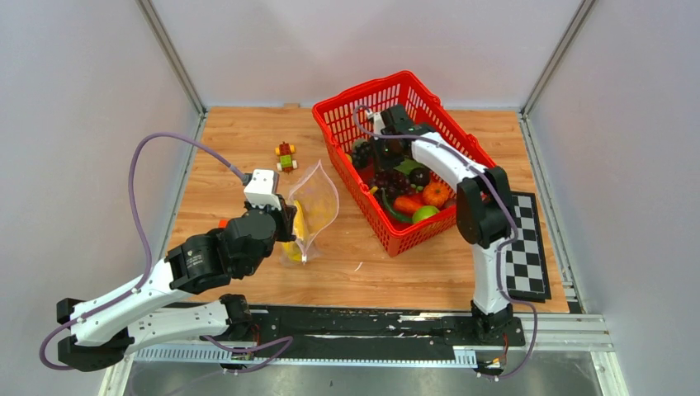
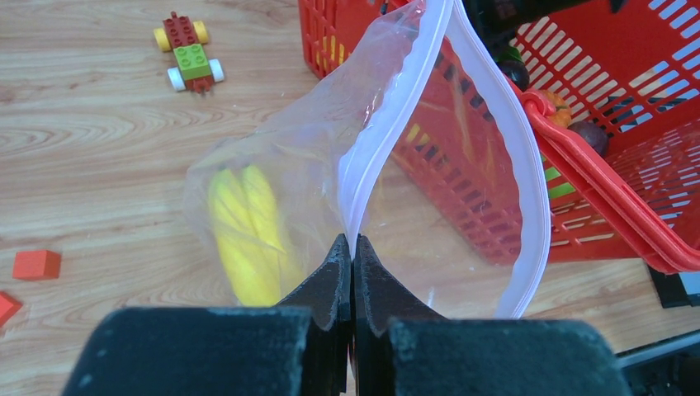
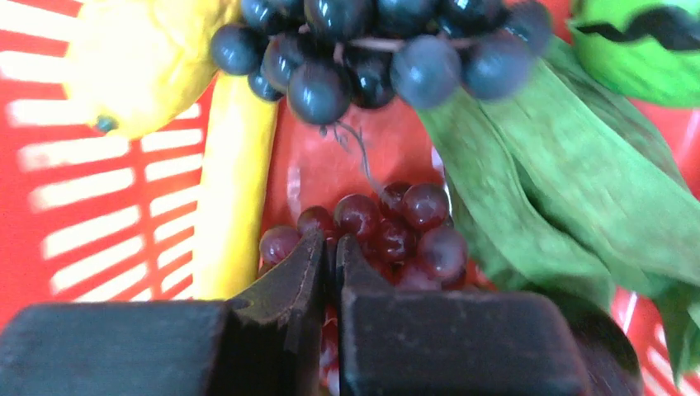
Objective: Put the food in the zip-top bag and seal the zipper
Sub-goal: Pick up the fake fruit from the zipper food storage bag, then place the fake fruit in the zipper food storage bag.
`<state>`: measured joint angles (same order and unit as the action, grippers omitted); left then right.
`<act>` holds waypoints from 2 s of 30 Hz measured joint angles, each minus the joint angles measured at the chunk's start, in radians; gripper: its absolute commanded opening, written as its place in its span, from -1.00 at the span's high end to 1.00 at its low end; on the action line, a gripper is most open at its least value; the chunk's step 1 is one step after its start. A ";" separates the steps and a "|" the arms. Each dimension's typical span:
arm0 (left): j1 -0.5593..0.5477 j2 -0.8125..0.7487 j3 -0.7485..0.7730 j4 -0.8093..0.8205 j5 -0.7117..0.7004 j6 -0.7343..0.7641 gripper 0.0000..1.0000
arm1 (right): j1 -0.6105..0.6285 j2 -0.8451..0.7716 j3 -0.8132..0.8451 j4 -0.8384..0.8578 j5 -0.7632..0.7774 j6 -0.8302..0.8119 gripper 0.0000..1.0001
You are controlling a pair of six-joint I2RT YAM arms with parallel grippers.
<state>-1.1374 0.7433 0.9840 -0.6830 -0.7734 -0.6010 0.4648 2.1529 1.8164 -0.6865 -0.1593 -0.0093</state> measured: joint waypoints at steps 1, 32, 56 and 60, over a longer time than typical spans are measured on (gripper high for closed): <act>0.000 0.000 0.000 0.000 0.002 0.000 1.00 | -0.010 -0.035 -0.030 0.008 -0.016 0.011 1.00; 0.000 0.047 -0.011 0.035 0.029 0.002 1.00 | -0.100 -0.661 -0.286 0.224 -0.203 0.177 1.00; 0.014 0.169 -0.011 0.115 0.048 0.005 1.00 | -0.014 -0.780 -0.204 0.177 -0.341 0.200 1.00; 0.030 0.183 -0.011 0.133 0.066 0.005 1.00 | 0.058 -0.801 -0.169 0.161 -0.347 0.200 1.00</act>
<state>-1.1076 0.9264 0.9730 -0.5503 -0.7071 -0.5964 0.5232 1.3518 1.6470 -0.5259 -0.5064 0.1909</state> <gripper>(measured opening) 0.008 0.057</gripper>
